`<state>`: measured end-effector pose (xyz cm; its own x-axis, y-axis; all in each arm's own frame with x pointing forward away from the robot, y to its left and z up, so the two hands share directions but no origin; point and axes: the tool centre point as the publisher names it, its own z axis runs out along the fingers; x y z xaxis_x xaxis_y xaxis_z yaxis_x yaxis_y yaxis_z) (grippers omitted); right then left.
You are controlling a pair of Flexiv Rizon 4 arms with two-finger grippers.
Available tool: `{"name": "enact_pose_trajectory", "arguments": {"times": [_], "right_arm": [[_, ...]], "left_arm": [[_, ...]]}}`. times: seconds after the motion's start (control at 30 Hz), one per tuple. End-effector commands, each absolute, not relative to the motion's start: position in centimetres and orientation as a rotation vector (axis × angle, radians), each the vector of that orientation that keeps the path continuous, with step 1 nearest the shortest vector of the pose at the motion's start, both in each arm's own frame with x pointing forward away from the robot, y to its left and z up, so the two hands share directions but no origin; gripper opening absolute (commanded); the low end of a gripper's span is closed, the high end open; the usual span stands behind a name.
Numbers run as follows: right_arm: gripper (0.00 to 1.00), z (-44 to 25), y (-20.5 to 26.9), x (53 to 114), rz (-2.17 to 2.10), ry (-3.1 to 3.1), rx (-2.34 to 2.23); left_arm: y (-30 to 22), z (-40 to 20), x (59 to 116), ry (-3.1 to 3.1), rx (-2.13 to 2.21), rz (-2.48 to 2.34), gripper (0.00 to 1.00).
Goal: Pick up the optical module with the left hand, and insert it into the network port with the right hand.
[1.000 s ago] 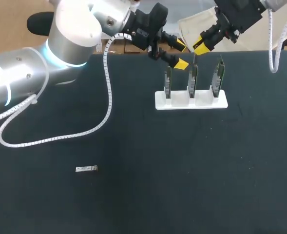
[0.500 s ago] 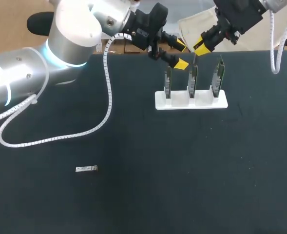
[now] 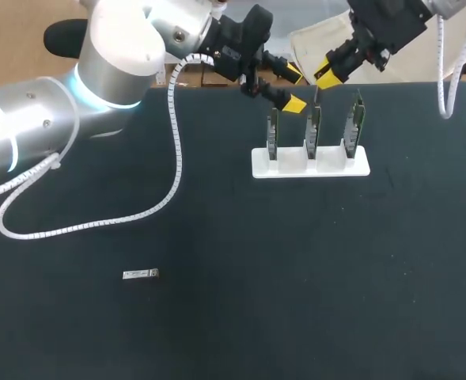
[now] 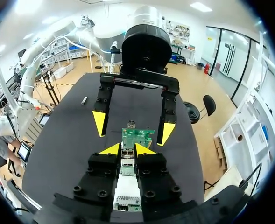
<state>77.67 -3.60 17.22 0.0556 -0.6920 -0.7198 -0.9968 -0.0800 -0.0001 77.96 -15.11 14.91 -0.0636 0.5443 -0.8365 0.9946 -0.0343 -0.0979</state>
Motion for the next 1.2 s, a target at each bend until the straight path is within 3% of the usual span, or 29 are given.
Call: {"name": "enact_pose_trajectory", "arguments": {"times": [0.03,1.2], "right_arm": [[0.0,17.27,-3.66,77.57,0.775,1.686,-1.826],[0.0,17.39,-3.67,77.39,0.759,1.663,-1.855]], "left_arm": [[-15.16,14.94,78.1,1.664,1.634,-0.992,1.0],[-15.16,14.94,78.1,1.664,1.634,-0.992,1.0]]}}
